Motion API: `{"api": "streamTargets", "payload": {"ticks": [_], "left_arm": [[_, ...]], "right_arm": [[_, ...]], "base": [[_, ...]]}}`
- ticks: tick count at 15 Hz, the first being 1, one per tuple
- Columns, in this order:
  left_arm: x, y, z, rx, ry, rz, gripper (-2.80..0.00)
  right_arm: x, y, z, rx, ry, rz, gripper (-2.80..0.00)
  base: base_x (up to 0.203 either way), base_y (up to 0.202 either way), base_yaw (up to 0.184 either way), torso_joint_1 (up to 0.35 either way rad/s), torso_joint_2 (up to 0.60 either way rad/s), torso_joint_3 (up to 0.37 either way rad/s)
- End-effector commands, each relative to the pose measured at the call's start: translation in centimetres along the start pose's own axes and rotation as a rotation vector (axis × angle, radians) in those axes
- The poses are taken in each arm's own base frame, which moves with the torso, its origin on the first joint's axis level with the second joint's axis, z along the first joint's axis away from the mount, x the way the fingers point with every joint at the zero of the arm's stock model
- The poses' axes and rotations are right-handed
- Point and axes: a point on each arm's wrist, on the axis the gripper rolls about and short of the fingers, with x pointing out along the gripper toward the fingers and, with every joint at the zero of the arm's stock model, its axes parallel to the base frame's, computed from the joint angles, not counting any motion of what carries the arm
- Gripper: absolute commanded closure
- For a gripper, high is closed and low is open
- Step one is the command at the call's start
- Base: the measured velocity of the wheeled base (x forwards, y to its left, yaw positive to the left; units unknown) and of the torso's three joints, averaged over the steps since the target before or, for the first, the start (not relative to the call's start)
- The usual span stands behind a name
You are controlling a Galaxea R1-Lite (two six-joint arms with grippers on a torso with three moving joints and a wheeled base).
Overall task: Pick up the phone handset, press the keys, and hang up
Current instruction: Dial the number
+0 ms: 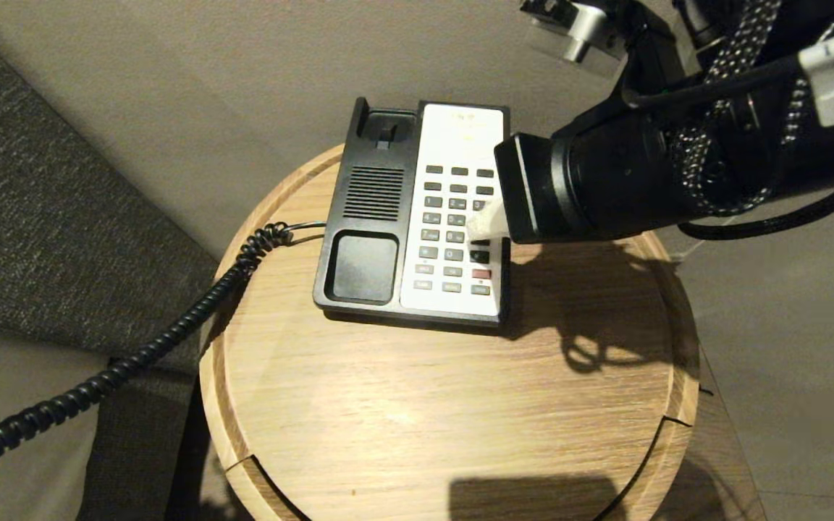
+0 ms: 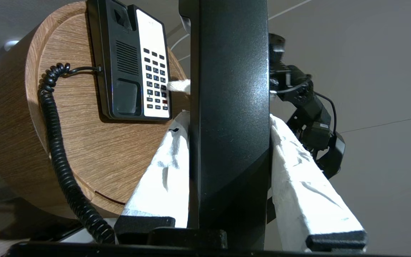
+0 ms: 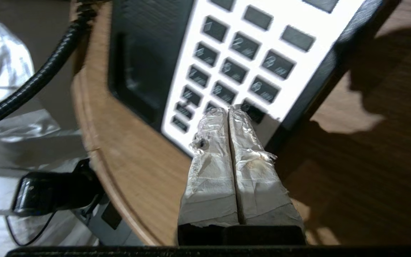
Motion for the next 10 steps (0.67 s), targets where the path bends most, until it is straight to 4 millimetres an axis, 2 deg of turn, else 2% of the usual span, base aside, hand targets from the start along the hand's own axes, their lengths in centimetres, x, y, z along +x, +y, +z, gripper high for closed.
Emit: {"api": "streamTargets", "payload": {"ticks": [1, 3, 10], "left_arm": [[0.0, 0.0, 0.0, -0.003, 0.002, 0.004, 0.00], [0.0, 0.0, -0.1, -0.003, 0.002, 0.004, 0.00], [-0.2, 0.1, 0.0, -0.004, -0.002, 0.002, 0.00]], "right_arm": [[-0.9, 0.3, -0.3, 0.019, 0.010, 0.010, 0.00], [-1.2, 0.2, -0.9, 0.019, 0.055, -0.003, 0.00], [0.3, 0.3, -1.2, 0.014, 0.081, -0.026, 0.00]], "base": [[0.000, 0.000, 0.000, 0.000, 0.00, 0.000], [0.000, 0.000, 0.000, 0.000, 0.00, 0.000], [0.000, 0.000, 0.000, 0.000, 0.00, 0.000]]}}
